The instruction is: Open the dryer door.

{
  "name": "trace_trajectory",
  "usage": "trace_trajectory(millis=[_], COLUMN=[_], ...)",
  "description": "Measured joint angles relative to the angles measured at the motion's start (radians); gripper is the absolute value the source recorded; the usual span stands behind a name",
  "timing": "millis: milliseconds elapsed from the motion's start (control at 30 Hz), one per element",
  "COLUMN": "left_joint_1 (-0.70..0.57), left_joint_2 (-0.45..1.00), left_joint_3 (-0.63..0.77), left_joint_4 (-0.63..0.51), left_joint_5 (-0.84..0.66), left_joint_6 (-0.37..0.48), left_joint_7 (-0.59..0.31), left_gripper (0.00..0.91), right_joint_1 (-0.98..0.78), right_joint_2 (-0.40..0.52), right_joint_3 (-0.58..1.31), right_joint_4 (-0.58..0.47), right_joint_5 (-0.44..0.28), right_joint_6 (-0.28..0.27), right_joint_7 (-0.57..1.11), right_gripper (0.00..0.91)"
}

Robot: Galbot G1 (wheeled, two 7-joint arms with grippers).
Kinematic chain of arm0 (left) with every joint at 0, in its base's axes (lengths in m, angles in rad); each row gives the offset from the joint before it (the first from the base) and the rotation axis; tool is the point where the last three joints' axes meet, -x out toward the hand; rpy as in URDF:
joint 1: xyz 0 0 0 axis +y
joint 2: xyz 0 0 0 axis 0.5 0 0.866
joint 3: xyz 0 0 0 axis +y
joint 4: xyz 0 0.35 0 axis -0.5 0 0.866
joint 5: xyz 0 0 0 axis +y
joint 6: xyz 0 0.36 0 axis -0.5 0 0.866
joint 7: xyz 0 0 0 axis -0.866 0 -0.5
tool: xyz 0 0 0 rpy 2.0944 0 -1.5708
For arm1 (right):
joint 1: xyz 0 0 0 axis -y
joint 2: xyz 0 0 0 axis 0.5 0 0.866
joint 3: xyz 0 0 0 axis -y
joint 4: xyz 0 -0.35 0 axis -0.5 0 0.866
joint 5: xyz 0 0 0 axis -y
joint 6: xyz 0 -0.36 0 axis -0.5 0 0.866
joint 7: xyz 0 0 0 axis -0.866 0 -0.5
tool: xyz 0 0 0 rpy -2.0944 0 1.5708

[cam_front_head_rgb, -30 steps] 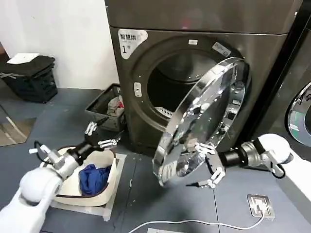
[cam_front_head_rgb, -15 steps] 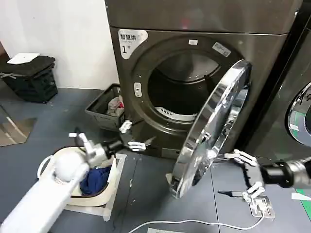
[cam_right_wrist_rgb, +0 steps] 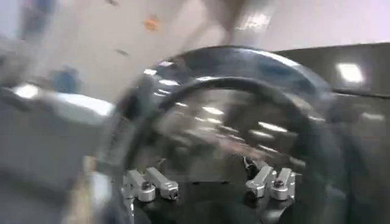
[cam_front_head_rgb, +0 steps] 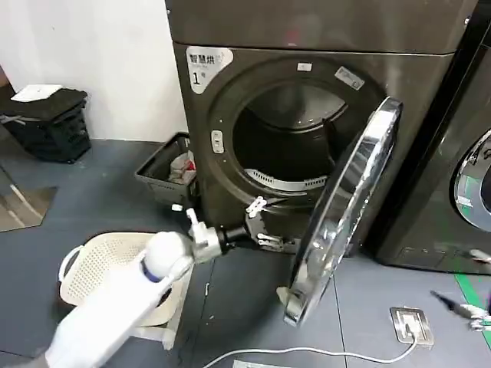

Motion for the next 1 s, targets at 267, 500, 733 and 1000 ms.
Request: trace_trajectory(millis=[267, 500, 733, 1000], left_joint_1=[-0.049, -0.094, -0.143, -0.200], left_joint_2=[-0.032, -0.078, -0.126, -0.186], left_joint_3=[0.048, 0.093, 0.137, 0.187], left_joint_4=[0.028, 0.060, 0.105, 0.157], left_joint_5=[-0.004, -0.002, 0.001, 0.001], left_joint_6=[0.001, 0.003, 0.007, 0.007], left_joint_7=[-0.027, -0.049, -0.060, -0.071], left_gripper=[0.907, 0.907, 0.907, 0.907], right_joint_1=[-0.073, -0.065, -0.018, 0.025], right_joint_2=[0.186, 0.316, 0.413, 0.506], right_joint_3=[0.168, 0.289, 0.396, 0.475], right_joint_4=[-0.056, -0.079, -0.119, -0.149], right_joint_5=[-0.206, -0.271, -0.408, -0.460], right_joint_6=[-0.081, -0.232, -0.328, -0.336], right_joint_7=[0.385, 0.651, 0.864, 1.003], right_gripper=[0.907, 0.907, 0.907, 0.907])
